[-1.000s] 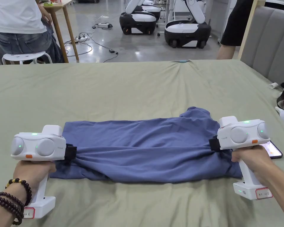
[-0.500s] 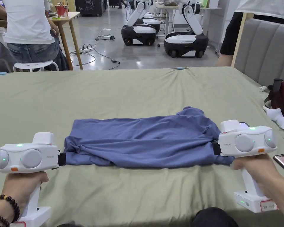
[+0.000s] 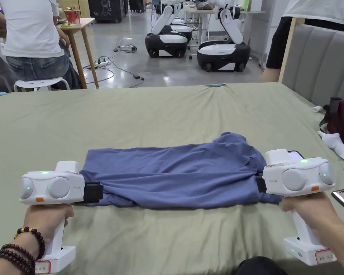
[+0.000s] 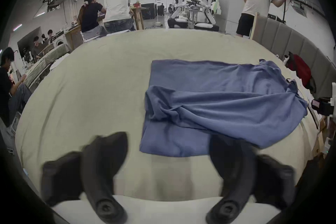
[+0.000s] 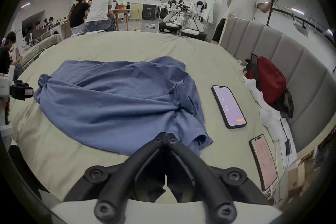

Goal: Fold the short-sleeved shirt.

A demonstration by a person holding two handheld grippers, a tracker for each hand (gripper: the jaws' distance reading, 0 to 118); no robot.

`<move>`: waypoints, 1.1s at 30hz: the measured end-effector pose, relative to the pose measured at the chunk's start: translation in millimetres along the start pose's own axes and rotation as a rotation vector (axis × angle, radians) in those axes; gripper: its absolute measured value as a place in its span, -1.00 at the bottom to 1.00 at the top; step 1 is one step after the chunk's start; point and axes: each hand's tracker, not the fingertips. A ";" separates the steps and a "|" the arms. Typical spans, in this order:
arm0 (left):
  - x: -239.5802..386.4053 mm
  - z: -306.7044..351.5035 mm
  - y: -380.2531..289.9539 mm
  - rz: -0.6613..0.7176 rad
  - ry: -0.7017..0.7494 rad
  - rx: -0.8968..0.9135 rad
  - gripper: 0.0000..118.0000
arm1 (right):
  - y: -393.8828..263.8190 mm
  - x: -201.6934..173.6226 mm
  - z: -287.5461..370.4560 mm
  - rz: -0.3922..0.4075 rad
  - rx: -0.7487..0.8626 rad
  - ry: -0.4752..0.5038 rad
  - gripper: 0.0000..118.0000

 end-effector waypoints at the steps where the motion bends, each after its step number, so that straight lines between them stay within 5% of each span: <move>1: 1.3 -5.6 0.0 0.000 0.005 -0.001 0.69 | -0.1 -0.5 -1.6 -0.002 -0.003 0.003 -1.00; 10: 6.8 -35.0 -5.5 0.024 0.029 -0.071 0.47 | -3.0 -0.2 -18.5 -0.001 -0.021 0.005 -1.00; 12: 8.6 -26.2 -1.6 0.010 0.040 -0.051 -0.20 | -3.1 -0.5 -17.0 0.001 -0.025 0.005 -1.00; 13: 8.8 -22.1 0.2 0.001 0.042 -0.035 -0.78 | -3.1 -0.3 -16.7 0.000 -0.026 0.006 -1.00; 14: 8.0 -19.7 2.5 0.000 -0.001 -0.013 -0.92 | -3.1 0.3 -16.2 -0.002 -0.025 0.008 -1.00; 18: 12.6 -15.1 4.5 -0.026 0.031 -0.026 -0.92 | -2.0 8.0 -7.2 -0.035 -0.004 0.000 -0.94; 19: 12.5 -13.1 4.2 -0.021 0.031 -0.022 -0.92 | -1.7 11.8 -4.6 -0.062 0.006 -0.006 -0.68; 21: 12.0 -9.3 4.5 -0.001 0.021 -0.016 -0.92 | -0.8 20.9 -4.1 -0.100 0.005 0.014 0.68; 22: 11.2 -6.6 4.6 0.006 0.012 -0.015 -0.92 | -0.8 24.8 -7.2 -0.099 -0.011 0.029 1.00; 25: 13.3 -2.4 5.8 0.006 0.005 -0.009 -0.92 | -3.3 32.1 -14.3 -0.110 -0.024 0.016 0.70; 33: 14.5 -7.3 7.3 -0.012 0.001 -0.014 -0.92 | -9.1 38.4 -89.1 -0.161 -0.189 0.033 0.67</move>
